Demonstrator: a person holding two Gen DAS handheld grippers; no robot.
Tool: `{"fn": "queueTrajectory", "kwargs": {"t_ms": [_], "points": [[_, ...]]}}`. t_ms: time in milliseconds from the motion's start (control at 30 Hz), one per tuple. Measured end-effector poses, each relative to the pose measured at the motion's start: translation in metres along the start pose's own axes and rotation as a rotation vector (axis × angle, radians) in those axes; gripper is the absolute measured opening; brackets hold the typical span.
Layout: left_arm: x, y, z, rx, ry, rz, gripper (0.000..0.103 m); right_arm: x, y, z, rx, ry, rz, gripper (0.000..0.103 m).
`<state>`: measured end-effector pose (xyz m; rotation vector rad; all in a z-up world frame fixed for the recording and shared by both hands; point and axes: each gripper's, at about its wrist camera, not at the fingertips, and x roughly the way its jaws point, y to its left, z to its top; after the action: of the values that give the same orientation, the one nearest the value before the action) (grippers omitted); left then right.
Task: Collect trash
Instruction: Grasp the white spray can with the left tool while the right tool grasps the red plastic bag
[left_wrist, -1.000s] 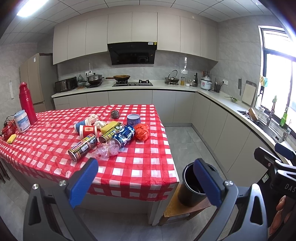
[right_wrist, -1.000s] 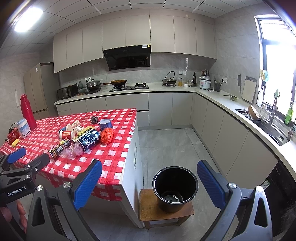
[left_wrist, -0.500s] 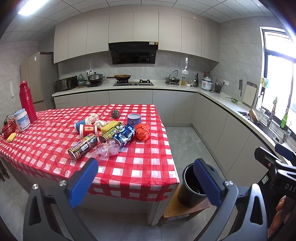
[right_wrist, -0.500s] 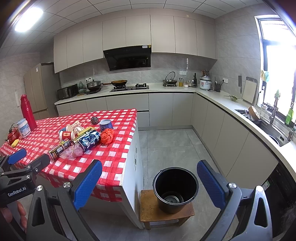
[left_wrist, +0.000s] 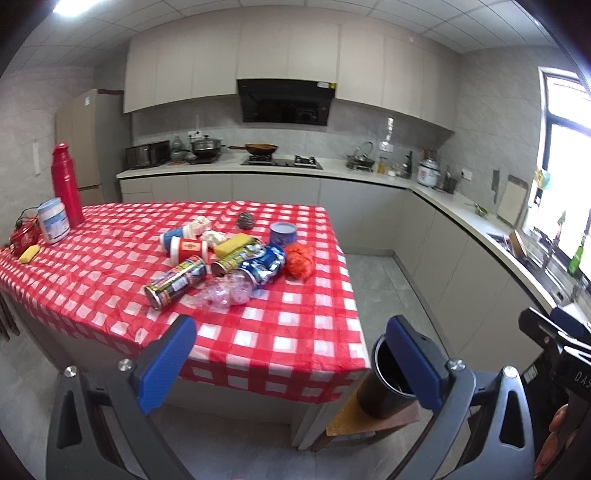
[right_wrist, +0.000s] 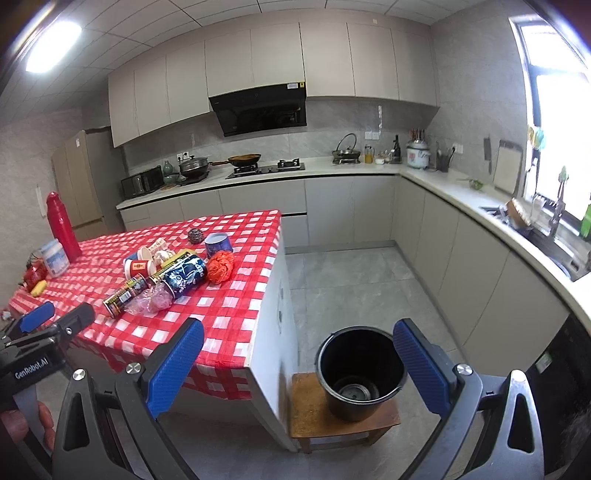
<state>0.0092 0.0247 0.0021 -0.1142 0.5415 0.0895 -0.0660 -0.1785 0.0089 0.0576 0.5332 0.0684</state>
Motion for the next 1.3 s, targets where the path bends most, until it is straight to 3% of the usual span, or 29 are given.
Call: {"fn": "queueTrajectory", "kwargs": {"t_ms": [267,433,533,633,800,967,1300], "points": [[0.019,0.049,-0.001,-0.065,0.028,0.089,0.103,0.046,-0.003,0.004,0.180,0.012,0.129,0.103],[0.038,0.079,-0.001,-0.040,0.025,0.156,0.103,0.081,0.038,0.013,0.156,0.032,0.184,0.103],[0.056,0.106,0.004,-0.042,0.022,0.177,0.103,0.103,0.065,0.019,0.106,0.026,0.159,0.103],[0.083,0.131,0.012,-0.017,0.037,0.171,0.103,0.129,0.083,0.028,0.097,0.024,0.156,0.102],[0.134,0.164,0.024,0.035,0.086,0.133,0.090,0.186,0.116,0.046,0.117,0.087,0.153,0.080],[0.195,0.186,0.020,0.083,0.162,0.117,0.087,0.242,0.145,0.047,0.101,0.141,0.122,0.077],[0.267,0.196,0.009,0.123,0.262,0.073,0.087,0.317,0.152,0.031,0.100,0.247,0.072,0.073]]}}
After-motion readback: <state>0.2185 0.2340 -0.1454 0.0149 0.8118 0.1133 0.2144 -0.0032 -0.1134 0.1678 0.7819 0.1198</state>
